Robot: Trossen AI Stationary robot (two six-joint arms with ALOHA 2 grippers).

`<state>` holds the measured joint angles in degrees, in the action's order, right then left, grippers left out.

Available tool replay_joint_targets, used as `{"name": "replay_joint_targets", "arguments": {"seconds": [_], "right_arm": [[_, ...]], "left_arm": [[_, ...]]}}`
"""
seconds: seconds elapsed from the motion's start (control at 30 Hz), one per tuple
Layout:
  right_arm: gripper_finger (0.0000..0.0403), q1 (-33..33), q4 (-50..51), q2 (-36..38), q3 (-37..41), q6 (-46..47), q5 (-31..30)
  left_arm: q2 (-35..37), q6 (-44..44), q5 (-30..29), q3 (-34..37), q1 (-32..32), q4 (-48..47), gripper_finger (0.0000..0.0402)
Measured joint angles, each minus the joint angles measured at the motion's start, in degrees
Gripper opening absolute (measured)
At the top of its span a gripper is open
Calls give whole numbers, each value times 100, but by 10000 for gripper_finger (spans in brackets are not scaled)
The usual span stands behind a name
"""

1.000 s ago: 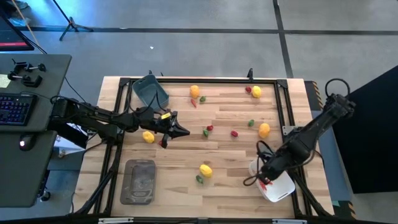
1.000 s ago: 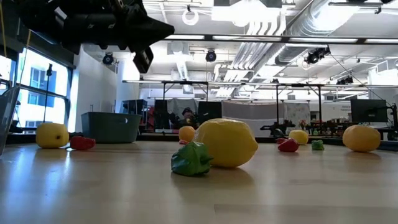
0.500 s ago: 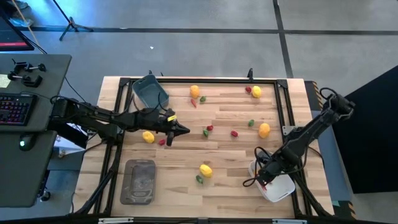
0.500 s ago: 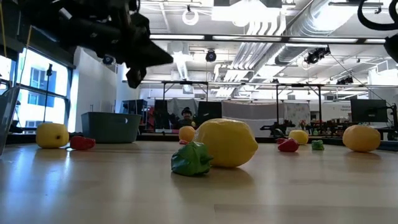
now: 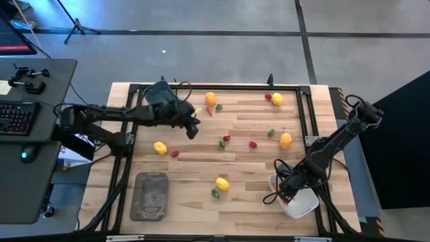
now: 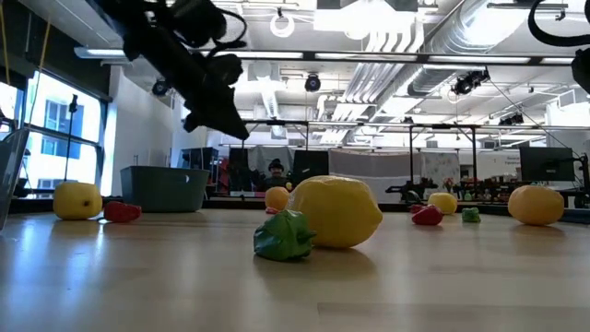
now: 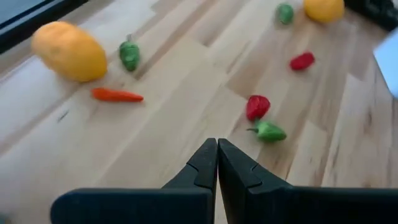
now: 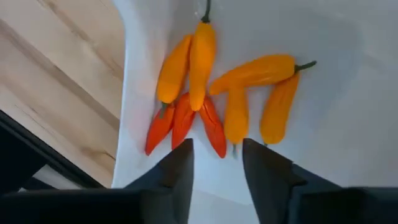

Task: Sort produce into baskets
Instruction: Put the dark orange chili pepper into the white bin

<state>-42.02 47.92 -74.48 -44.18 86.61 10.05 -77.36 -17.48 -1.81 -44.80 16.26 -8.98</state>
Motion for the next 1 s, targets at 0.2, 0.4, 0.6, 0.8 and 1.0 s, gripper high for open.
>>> {"name": "replay_joint_targets", "arguments": {"seconds": [0.2,0.4,0.6,0.8,1.0], "right_arm": [[165,0,-65,-1,0,12,2],[169,1,-246,-1,-7,223,-27],[170,2,-381,-2,-7,729,-60],[170,2,-604,-1,-7,1002,-272],[170,2,-668,-2,-9,1112,-334]], "left_arm": [[-574,1829,1343,-769,791,-820,1],[-1201,3836,2077,-1498,1300,-1727,0],[-1819,5213,1933,-1969,1360,-1938,1],[-2486,5989,965,-2279,1147,-1836,26],[-2867,6639,443,-2319,976,-1493,72]]}}
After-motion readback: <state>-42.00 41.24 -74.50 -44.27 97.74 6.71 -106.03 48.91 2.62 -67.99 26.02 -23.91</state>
